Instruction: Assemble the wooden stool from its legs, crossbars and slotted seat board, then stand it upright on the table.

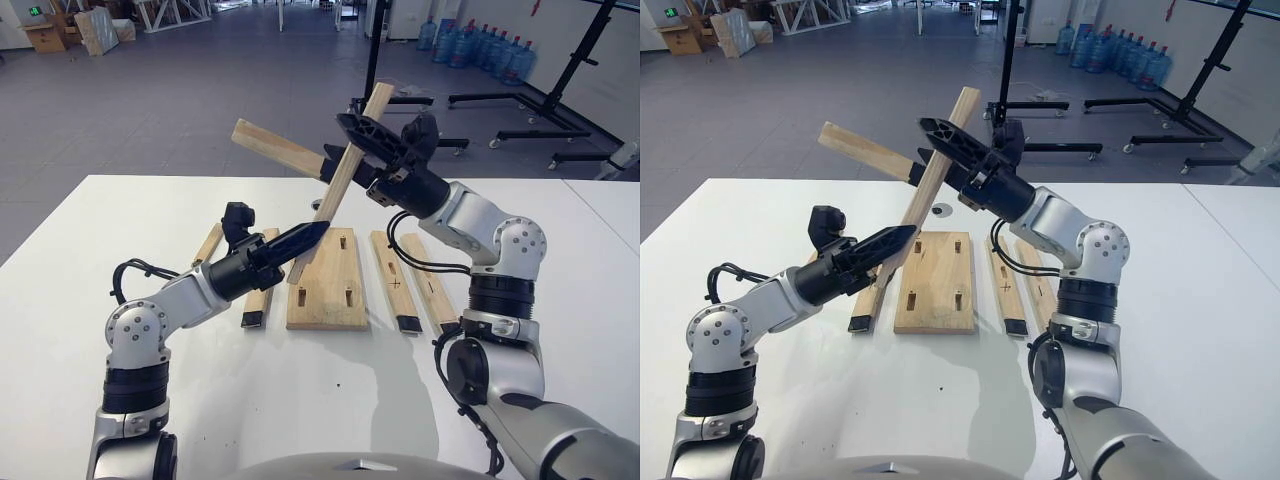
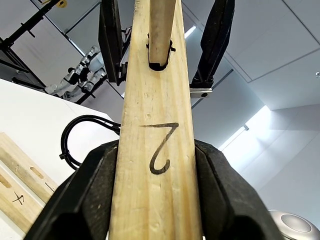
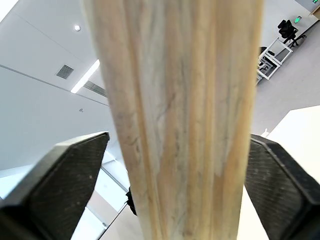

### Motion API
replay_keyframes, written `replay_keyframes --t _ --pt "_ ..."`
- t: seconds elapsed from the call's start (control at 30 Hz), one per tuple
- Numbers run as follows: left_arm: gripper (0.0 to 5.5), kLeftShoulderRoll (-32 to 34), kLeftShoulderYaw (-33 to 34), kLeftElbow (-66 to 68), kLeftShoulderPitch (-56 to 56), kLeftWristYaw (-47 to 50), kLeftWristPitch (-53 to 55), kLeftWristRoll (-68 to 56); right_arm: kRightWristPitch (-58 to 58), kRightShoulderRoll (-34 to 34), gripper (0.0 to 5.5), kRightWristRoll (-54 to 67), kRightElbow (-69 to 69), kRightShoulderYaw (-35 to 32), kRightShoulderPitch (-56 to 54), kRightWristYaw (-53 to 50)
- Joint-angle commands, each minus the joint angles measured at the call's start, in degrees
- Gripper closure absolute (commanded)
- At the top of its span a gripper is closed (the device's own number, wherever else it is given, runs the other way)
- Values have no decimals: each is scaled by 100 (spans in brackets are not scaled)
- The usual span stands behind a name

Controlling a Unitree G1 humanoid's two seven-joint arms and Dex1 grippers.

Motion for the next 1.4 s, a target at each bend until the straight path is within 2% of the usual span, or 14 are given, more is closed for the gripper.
replay_keyframes --t 0.03,0.33,0.67,0.8,0.83,1.0,1.13,1.27,1.4 --pt "347 64 0 25 -100 -25 -85 26 -66 -82 185 98 1 65 26 -30" --pt "347 30 -48 9 -106 -19 -145 36 -149 -81 339 141 -16 186 53 -19" --pt "347 50 -102 -26 -91 -47 -172 124 -250 -205 339 -47 -110 228 140 117" --pt "347 96 -174 -212 -42 -156 -378 635 -280 -273 341 -221 -292 302 264 280" --pt "310 77 -115 -185 -61 -162 -473 722 -311 -291 341 -293 -357 319 313 330" --pt "236 101 325 -66 -126 24 -799 720 -567 -499 343 -875 -642 369 584 737" --pt "173 443 708 -383 201 259 -856 783 -1487 -977 343 -2218 -619 407 642 1466" --pt "129 656 462 -540 690 1093 -997 2112 -2733 -1145 344 -3698 -417 801 721 2308" --pt "123 1005 -425 -966 1039 1508 -911 3608 -4136 -1014 344 -5029 339 1221 574 2957"
